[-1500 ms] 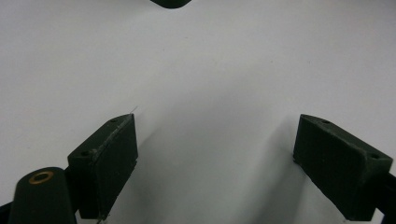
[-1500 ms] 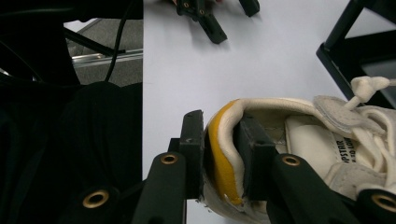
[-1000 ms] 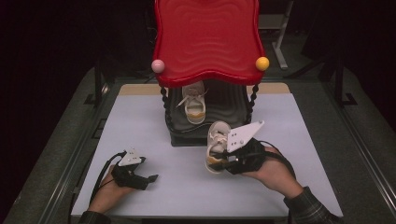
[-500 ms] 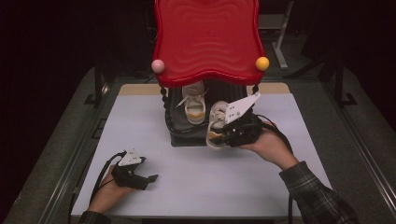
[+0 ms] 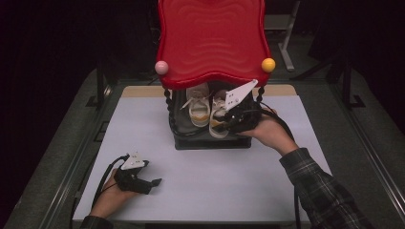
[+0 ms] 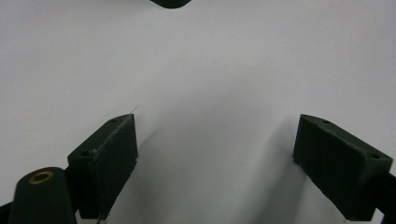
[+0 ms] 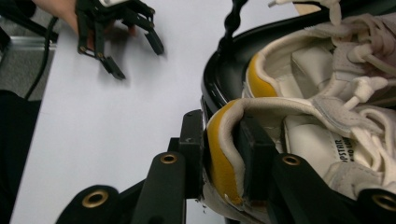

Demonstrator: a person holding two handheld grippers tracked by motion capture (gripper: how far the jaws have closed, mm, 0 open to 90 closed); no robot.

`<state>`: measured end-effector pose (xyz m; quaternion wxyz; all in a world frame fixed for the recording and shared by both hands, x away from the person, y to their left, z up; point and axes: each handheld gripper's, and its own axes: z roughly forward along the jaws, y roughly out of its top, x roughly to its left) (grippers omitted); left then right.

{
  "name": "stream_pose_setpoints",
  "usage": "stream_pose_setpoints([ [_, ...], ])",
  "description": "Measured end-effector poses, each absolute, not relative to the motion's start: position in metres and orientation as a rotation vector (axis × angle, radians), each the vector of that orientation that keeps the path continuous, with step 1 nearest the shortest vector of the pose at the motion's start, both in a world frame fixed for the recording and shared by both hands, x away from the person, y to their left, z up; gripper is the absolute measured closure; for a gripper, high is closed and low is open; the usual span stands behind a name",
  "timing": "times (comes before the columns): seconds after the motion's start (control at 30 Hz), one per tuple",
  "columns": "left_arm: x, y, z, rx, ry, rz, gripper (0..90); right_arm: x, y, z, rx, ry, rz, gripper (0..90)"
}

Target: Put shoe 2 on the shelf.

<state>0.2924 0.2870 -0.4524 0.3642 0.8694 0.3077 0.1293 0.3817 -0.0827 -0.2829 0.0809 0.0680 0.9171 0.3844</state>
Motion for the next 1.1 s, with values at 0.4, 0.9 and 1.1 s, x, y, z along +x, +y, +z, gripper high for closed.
stream_pose_setpoints([
  [0.4, 0.292, 0.287, -0.453, 2.236, 0.792, 0.335, 13.3, 0.397, -0.08, -0.294, 0.179, 2.761, 1.119, 74.3],
  [0.9, 0.292, 0.287, -0.452, 2.238, 0.796, 0.334, 13.5, 0.392, -0.091, -0.298, 0.328, 2.67, 1.187, 60.5],
  [1.1, 0.293, 0.283, -0.444, 2.23, 0.825, 0.303, 29.8, 0.376, -0.109, -0.284, 0.41, 2.606, 1.267, 58.9],
])
